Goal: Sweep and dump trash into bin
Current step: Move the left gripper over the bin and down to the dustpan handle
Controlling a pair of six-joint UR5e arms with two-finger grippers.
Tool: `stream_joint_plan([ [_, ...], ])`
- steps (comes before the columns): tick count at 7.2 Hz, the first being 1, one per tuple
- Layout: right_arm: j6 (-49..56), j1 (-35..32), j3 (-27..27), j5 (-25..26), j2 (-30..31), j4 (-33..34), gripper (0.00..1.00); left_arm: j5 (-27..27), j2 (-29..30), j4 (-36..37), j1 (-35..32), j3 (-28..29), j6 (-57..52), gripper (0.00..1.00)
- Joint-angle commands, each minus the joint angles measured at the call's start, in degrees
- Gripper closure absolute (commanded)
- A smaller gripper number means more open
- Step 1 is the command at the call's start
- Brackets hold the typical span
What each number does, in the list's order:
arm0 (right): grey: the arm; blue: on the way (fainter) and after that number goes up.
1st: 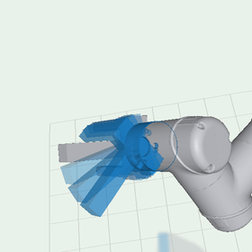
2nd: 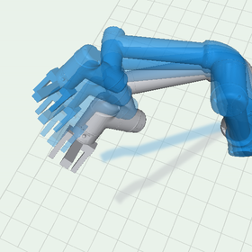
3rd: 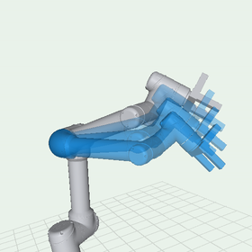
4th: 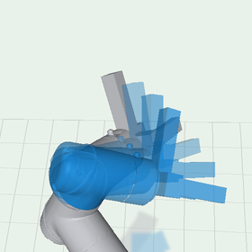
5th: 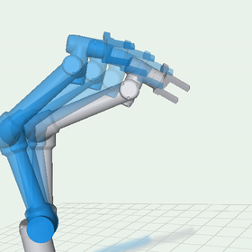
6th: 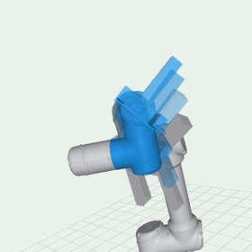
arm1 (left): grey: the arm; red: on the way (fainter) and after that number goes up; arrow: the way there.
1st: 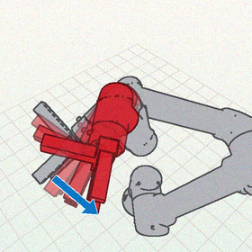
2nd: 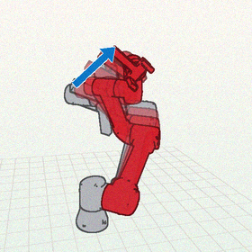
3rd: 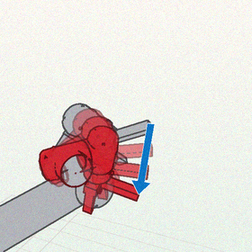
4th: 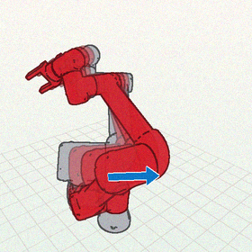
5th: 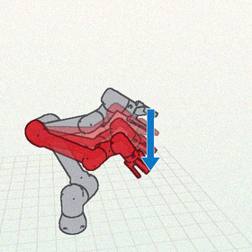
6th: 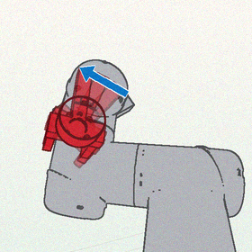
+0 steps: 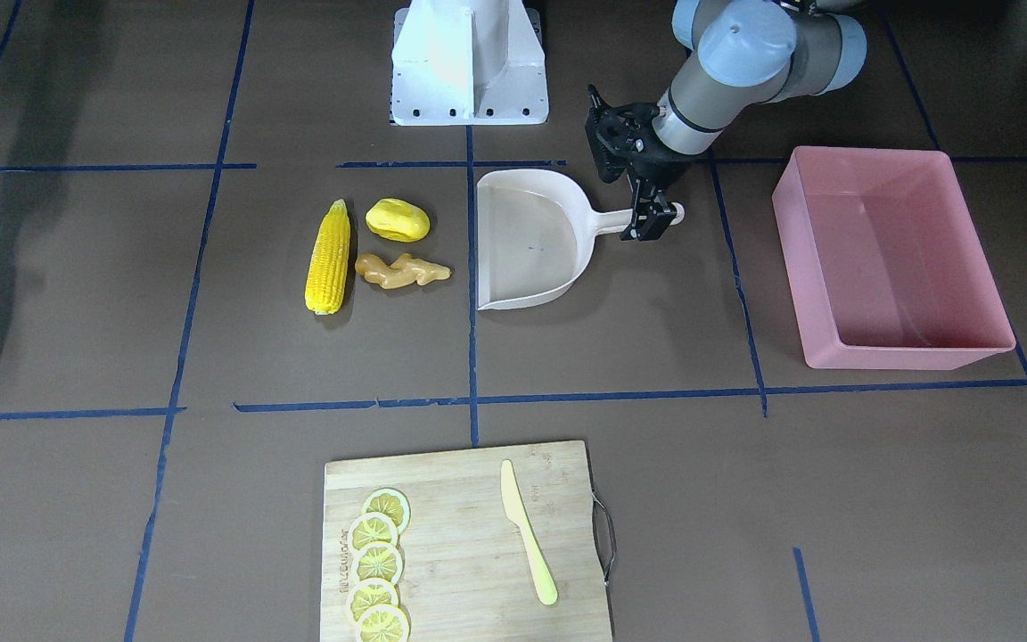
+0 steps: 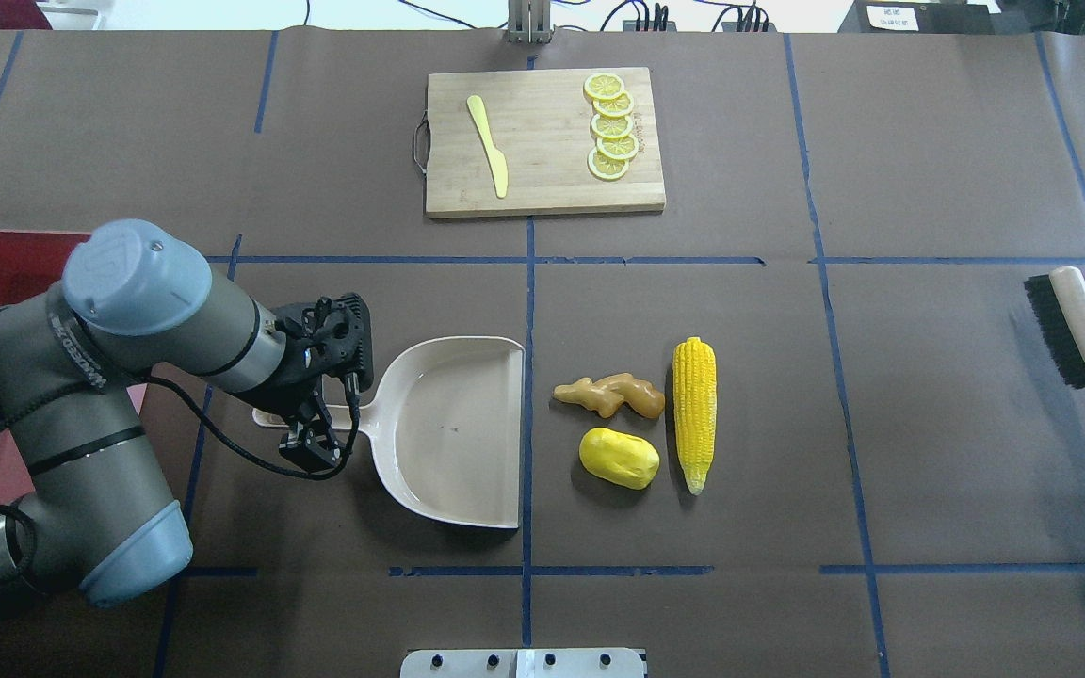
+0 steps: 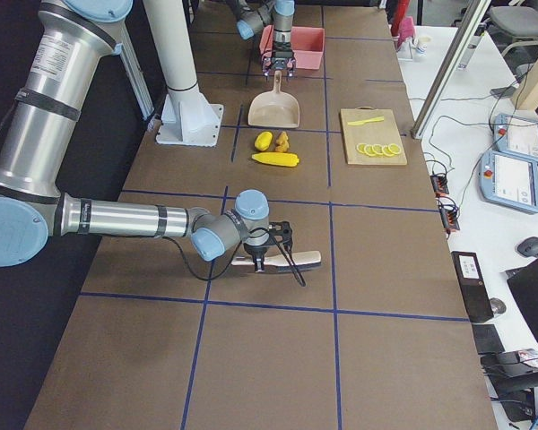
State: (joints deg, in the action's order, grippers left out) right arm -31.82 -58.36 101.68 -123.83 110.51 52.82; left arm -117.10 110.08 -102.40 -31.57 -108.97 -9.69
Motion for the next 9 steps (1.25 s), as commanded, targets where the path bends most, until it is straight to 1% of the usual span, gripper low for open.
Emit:
stream_joint_plan([
  [1, -0.09, 0.0, 0.01, 0.0, -0.03, 0.0, 1.0, 6.0, 0.31, 2.21, 4.4, 0.33, -1.12, 0.0],
  [3, -0.09, 0.09, 0.01, -0.09, -0.03, 0.0, 1.0, 6.44, 0.22, 2.12, 5.89, 1.21, -1.47, 0.01],
  [4, -0.09, 0.0, 0.01, -0.09, -0.03, 0.0, 1.0, 9.23, 0.31, 2.12, 7.03, 1.91, -1.47, 0.01],
  [5, -0.09, 0.0, 0.01, 0.0, -0.03, 0.0, 1.0, 11.08, 0.4, 2.12, 7.57, 2.35, -1.56, 0.06],
  [7, -0.09, 0.0, 0.01, 0.0, 0.05, 0.0, 1.0, 11.1, 0.66, 2.73, 7.22, 2.36, -1.56, 0.24],
  [8, -0.09, 0.0, 0.01, 0.0, 0.05, 0.0, 1.0, 11.1, 0.75, 3.08, 6.96, 2.36, -1.56, 0.29],
  [9, -0.09, 0.0, 0.01, 0.0, 0.05, -0.09, 1.0, 11.1, 0.84, 4.13, 6.44, 2.27, -1.65, 0.42],
])
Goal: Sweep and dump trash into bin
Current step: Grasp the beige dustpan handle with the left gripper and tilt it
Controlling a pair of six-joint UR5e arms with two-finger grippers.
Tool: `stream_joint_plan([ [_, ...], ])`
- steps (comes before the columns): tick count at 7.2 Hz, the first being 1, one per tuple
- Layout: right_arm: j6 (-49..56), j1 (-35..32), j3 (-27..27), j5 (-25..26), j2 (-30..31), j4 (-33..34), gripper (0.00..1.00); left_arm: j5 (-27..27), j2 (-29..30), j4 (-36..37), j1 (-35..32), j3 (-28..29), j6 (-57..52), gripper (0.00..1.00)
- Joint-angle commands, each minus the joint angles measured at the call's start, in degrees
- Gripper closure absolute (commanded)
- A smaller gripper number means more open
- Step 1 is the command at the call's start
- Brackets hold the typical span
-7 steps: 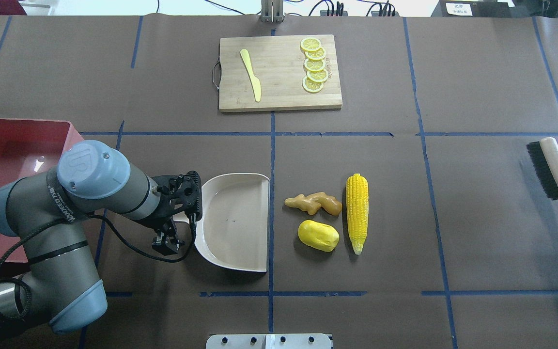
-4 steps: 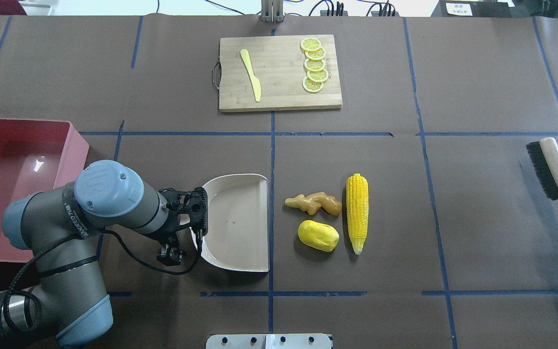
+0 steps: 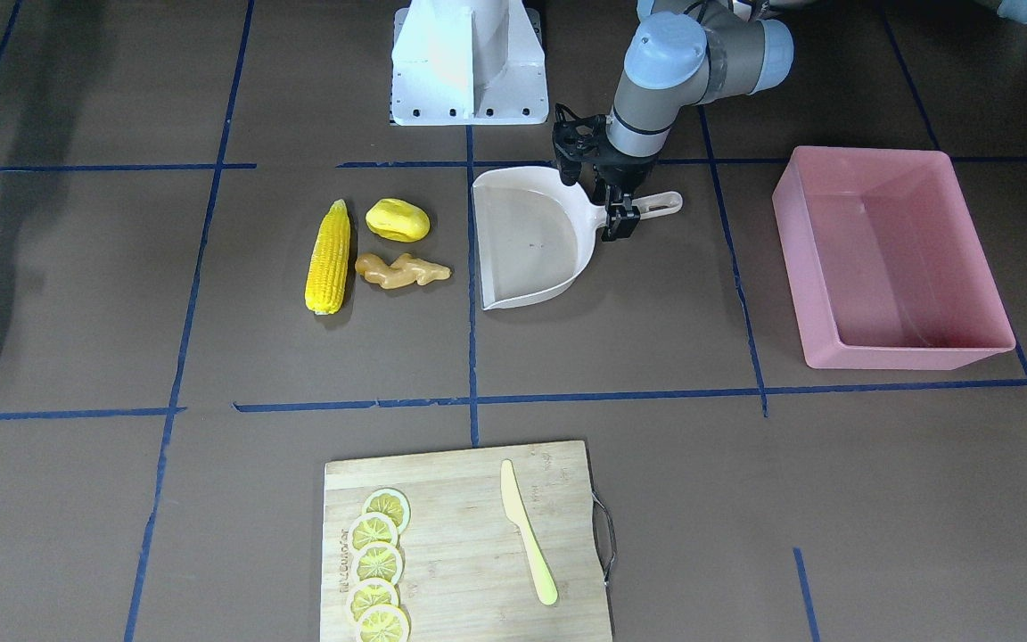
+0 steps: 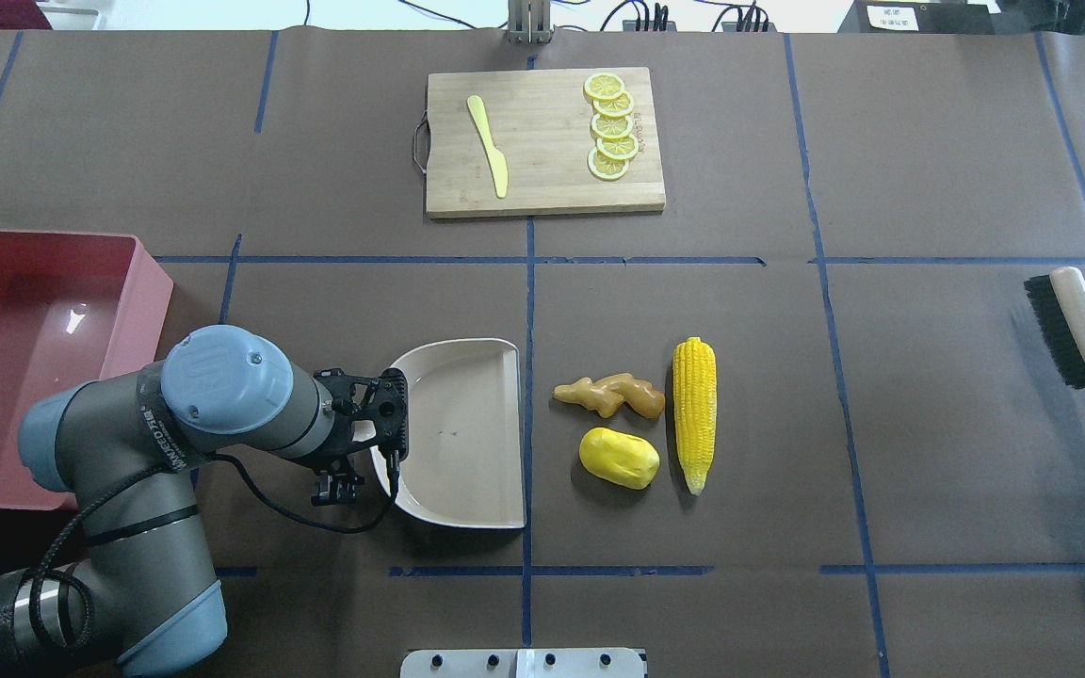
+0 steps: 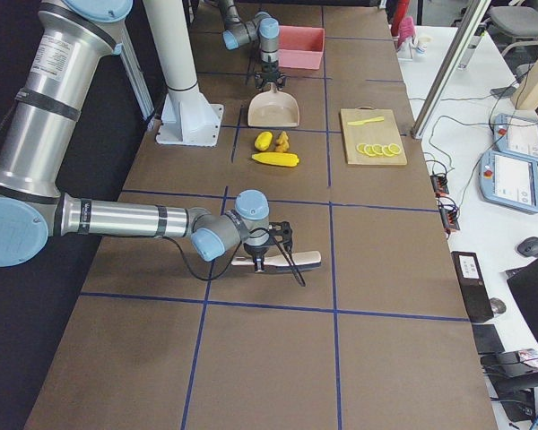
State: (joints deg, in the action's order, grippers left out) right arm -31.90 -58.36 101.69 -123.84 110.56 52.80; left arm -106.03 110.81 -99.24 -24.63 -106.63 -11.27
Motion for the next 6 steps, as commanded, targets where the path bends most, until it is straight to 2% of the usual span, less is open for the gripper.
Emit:
stream_joint_plan([
  [1, 0.0, 0.0, 0.0, 0.0, 0.01, -0.07, 1.0, 0.04, 0.81, 2.89, -1.64, -0.33, -1.9, 0.67],
  [2, 0.0, 0.0, 0.0, 0.0, 0.01, -0.07, 1.0, 0.04, 1.95, 5.6, -2.87, -0.95, -4.7, 0.83],
  [3, -0.09, 0.0, 0.0, 0.0, 0.01, -0.07, 1.0, -0.05, 3.35, 7.98, -4.01, -1.3, -6.12, 0.92],
  [5, -0.09, 0.08, 0.0, 0.0, 0.01, -0.07, 1.0, 0.04, 3.72, 8.27, -4.2, -1.3, -6.22, 1.0],
  [6, -0.09, 0.09, 0.0, 0.09, -0.08, -0.07, 1.0, 0.12, 3.8, 8.27, -4.28, -1.13, -9.18, 1.0],
])
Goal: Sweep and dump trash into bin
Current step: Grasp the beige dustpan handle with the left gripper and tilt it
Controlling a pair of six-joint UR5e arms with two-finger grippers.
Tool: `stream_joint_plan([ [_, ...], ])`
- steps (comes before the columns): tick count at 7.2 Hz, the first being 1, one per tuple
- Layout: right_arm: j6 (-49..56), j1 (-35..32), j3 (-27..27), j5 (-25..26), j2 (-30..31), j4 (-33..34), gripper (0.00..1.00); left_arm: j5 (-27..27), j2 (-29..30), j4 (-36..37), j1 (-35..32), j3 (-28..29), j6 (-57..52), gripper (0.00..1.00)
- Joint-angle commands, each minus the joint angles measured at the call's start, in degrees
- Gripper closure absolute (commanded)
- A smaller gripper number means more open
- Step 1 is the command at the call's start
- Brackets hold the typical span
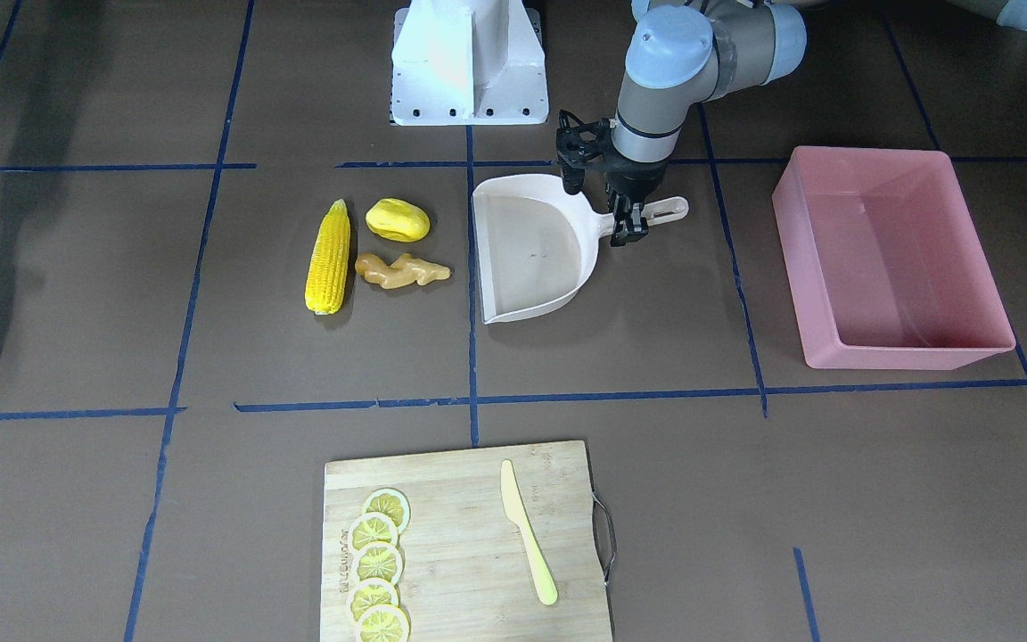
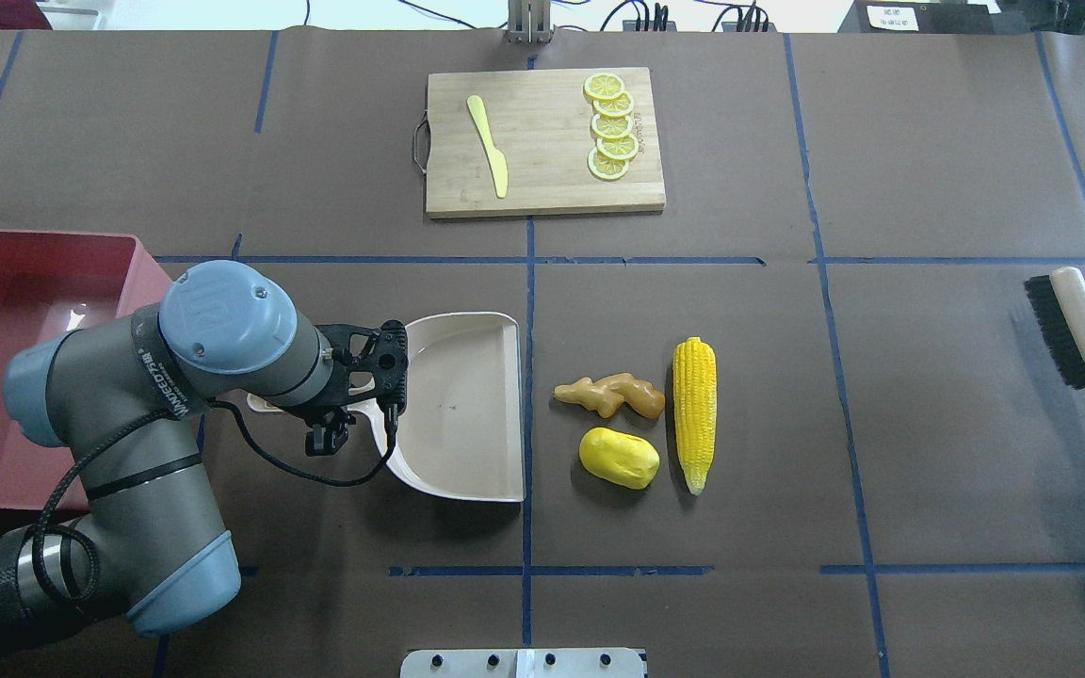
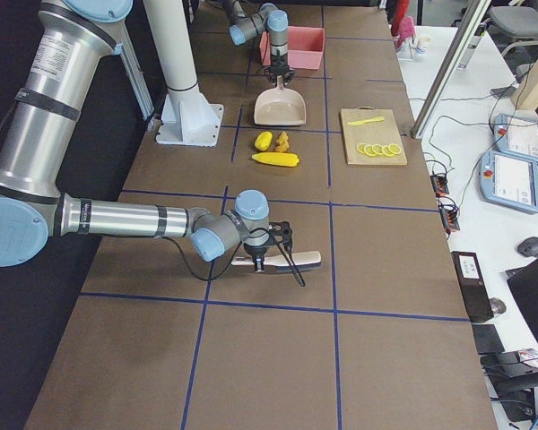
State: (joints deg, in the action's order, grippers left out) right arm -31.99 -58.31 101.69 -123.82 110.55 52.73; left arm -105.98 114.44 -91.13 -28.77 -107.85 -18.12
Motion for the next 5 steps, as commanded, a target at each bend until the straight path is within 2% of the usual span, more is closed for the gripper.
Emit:
stream_joint_plan([
  [1, 0.0, 0.04, 0.09, 0.07, -0.07, 0.0, 1.0, 0.07, 0.87, 0.16, -1.36, 0.36, -5.84, 1.0],
  [3, -0.18, 0.04, 0.27, -0.02, -0.07, 0.0, 1.0, 2.26, 2.45, 0.16, -1.64, 2.19, -6.22, 1.0],
  [5, -0.44, 0.04, 0.27, -0.02, -0.07, 0.0, 1.0, 2.27, 3.42, 0.25, -1.55, 3.52, -5.96, 1.0],
])
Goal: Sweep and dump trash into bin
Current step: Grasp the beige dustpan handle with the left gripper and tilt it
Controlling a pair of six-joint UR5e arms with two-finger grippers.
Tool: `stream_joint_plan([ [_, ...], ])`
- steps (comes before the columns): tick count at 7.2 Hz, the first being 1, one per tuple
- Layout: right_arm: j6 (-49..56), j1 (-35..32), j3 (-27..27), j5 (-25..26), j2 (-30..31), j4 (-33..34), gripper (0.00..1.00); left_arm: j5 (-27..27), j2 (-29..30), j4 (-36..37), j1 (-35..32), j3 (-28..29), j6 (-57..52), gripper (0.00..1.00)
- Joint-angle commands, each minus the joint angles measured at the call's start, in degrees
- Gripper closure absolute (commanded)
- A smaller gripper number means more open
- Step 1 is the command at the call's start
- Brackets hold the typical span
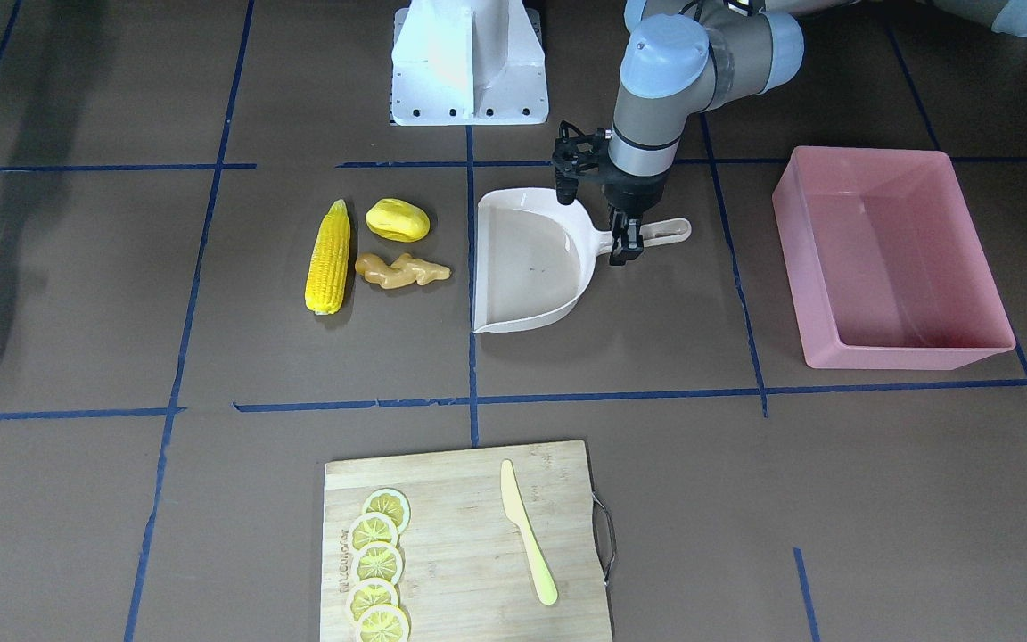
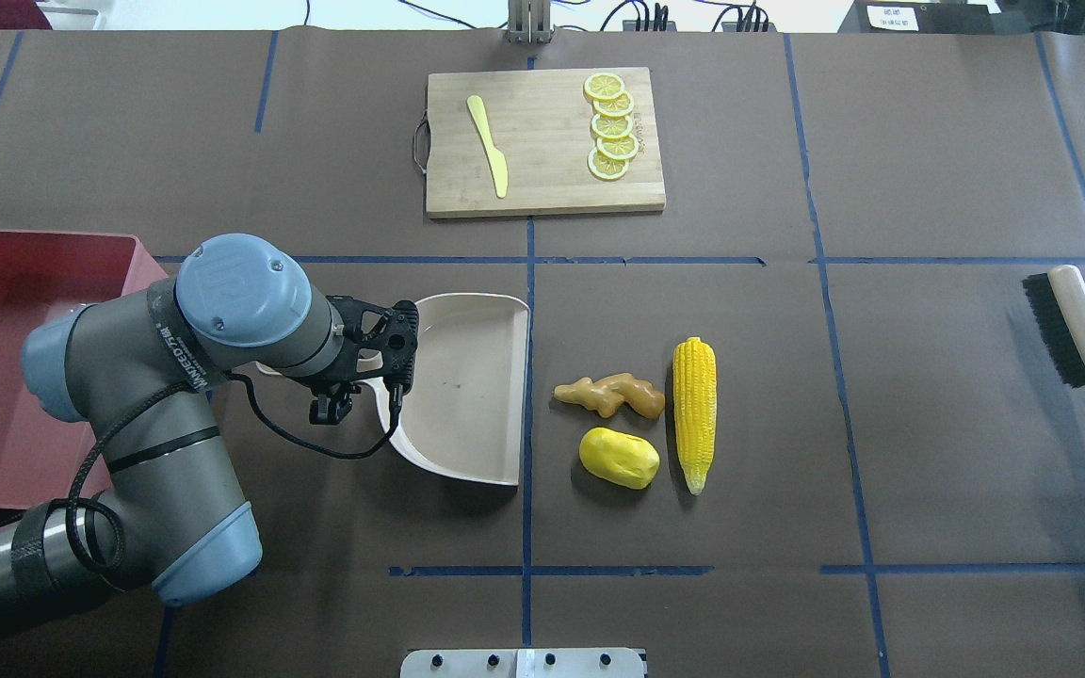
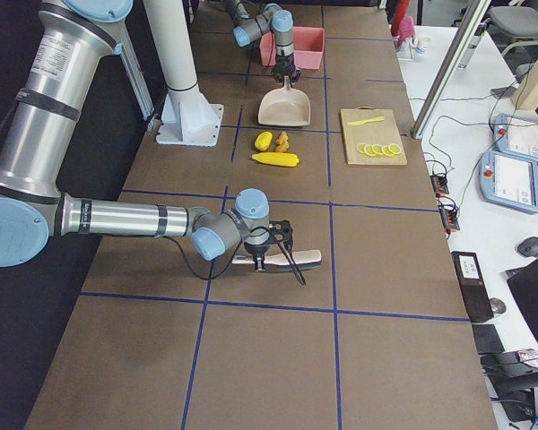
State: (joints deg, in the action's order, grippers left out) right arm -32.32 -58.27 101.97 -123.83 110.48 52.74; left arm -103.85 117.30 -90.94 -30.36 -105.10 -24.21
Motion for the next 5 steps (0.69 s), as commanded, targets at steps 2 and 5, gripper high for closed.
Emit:
stream_joint_plan([
  [2, -0.2, 0.0, -0.01, -0.09, 0.0, 0.0, 1.0, 0.14, 0.56, 0.07, 0.03, 1.57, 0.57, 1.0],
  [5, -3.51, 0.0, 0.34, -0.7, -0.35, 0.0, 1.0, 0.14, 0.65, 0.07, 0.03, 2.1, 0.57, 1.0],
])
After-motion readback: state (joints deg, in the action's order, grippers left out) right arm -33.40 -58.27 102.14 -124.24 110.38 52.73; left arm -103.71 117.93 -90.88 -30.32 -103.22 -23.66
